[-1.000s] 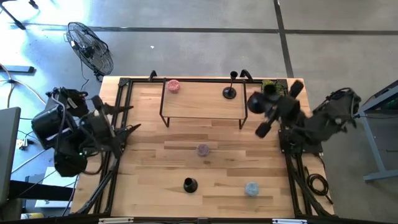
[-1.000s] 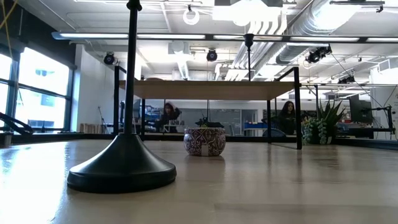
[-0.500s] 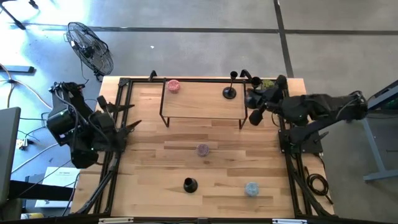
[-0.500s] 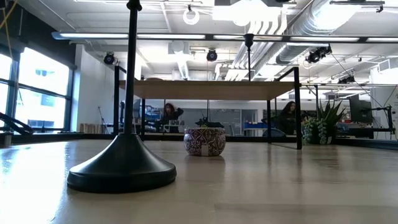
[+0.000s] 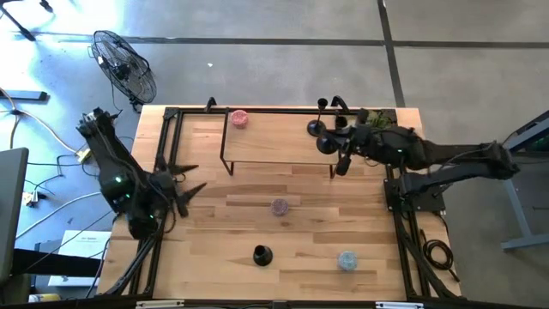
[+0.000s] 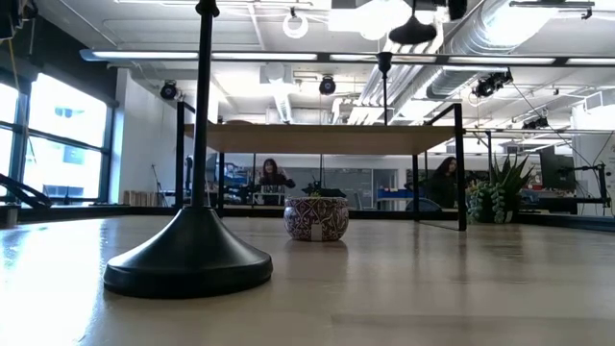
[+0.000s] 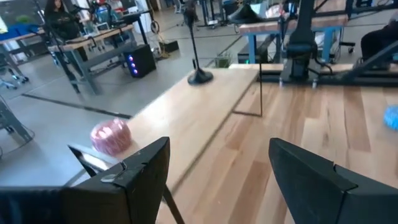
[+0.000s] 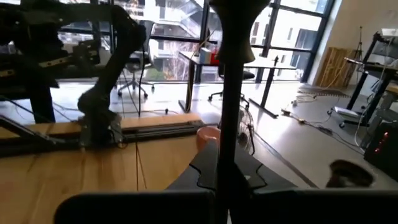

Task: Pick & Place candle stick holders
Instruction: Put the left black candle holder on the shelf

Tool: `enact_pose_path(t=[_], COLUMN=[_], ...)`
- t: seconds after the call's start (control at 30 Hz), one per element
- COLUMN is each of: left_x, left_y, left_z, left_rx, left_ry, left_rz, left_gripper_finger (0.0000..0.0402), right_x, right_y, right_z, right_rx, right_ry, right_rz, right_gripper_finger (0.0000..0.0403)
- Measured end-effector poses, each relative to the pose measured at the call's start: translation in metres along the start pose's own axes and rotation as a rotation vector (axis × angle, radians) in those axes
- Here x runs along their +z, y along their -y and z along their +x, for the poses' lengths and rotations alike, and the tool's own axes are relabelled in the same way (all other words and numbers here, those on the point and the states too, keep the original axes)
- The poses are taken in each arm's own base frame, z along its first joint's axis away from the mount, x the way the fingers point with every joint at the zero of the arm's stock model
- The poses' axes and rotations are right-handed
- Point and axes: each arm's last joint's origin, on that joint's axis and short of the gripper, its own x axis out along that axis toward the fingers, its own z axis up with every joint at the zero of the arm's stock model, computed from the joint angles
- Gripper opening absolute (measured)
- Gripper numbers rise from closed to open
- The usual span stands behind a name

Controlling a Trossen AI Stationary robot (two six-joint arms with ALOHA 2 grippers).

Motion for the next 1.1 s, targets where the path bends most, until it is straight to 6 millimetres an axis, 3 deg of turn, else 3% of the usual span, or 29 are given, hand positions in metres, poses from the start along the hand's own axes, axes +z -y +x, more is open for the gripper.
enact_pose_path(t=[0.2,0.5,0.63,0.9,1.1], left_x=[-0.025,-0.024,-0.025,-0.026,-0.026], left_y=[0.009,0.008,0.008,0.006,0.007], left_z=[0.005,0.005,0.005,0.005,0.005], left_rx=[0.016,0.027,0.021,0.025,0.007], left_ry=[0.035,0.053,0.044,0.043,0.019], left_rz=[-0.046,-0.054,-0.05,-0.027,-0.034], left_gripper_finger=[0.0269,0.0269,0.0269,0.0269,0.0269], right_x=[-0.015,-0.032,-0.038,-0.071,-0.077], right_y=[0.015,0.034,0.034,0.033,0.033], right_z=[0.022,0.046,0.05,0.047,0.046], right_rx=[-0.024,0.055,0.061,0.05,0.031], right_ry=[-0.064,-0.125,-0.133,-0.078,-0.098], right_rz=[-0.019,0.062,0.083,0.111,0.107], right_gripper_finger=[0.0,0.0,0.0,0.0,0.0])
